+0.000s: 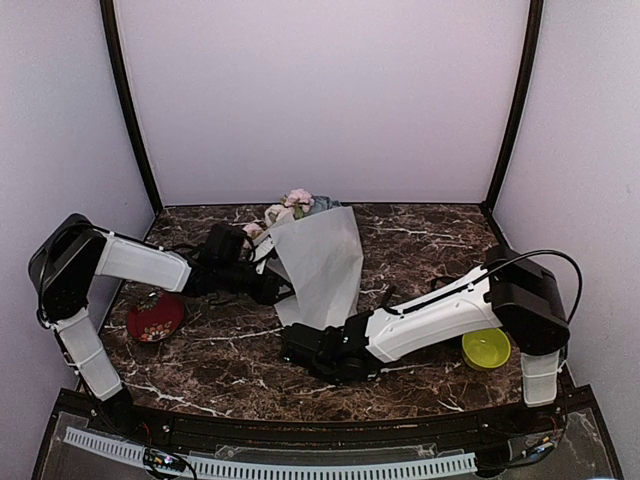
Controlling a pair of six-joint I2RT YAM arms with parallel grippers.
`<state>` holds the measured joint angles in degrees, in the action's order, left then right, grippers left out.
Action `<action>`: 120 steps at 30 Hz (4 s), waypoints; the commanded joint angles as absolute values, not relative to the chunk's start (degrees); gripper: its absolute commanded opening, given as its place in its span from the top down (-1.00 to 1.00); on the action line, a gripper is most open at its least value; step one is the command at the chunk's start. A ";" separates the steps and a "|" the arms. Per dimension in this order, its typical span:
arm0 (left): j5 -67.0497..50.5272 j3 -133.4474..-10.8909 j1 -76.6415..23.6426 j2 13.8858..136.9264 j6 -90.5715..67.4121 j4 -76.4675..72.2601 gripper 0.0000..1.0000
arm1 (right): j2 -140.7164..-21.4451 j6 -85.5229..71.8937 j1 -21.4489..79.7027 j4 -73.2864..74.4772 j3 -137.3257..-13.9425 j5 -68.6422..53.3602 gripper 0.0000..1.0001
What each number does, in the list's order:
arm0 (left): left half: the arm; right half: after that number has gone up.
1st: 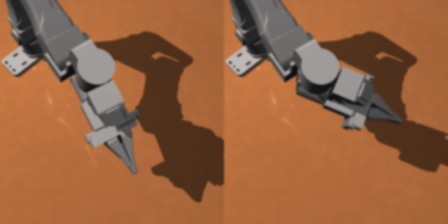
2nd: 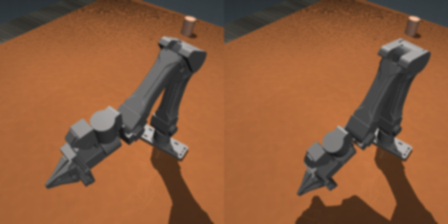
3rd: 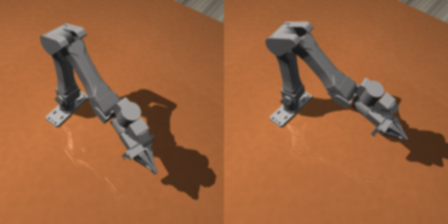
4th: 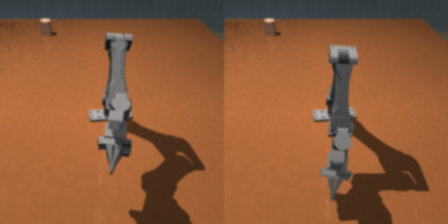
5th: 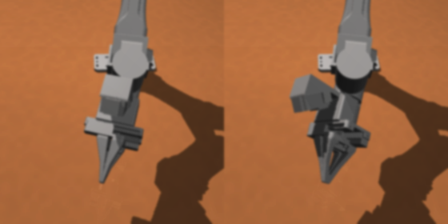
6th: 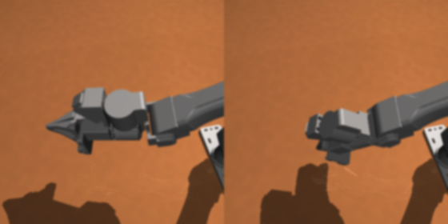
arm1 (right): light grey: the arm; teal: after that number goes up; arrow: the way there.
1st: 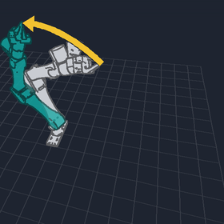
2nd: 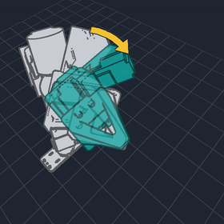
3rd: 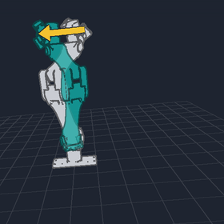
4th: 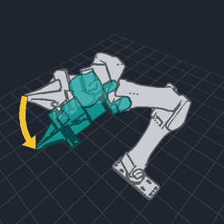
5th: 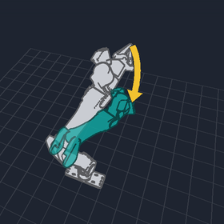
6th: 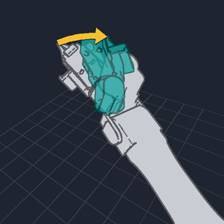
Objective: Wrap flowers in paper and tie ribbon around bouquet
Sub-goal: Fold the two-thirds-folded wrapping paper at the center of the board.
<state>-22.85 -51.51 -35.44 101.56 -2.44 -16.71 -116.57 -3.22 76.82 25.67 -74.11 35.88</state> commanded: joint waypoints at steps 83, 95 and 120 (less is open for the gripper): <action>-38.37 -40.25 -31.20 84.30 -28.88 -27.75 0.76 | -123.34 19.75 77.09 16.70 -76.38 33.00 1.00; -29.91 -38.82 -25.63 90.23 -28.21 -25.31 1.00 | -118.97 18.78 77.09 16.85 -75.79 31.71 1.00; -22.35 -38.60 -25.26 104.77 -24.54 -23.92 1.00 | -96.91 12.74 70.61 20.99 -72.11 -1.58 -0.22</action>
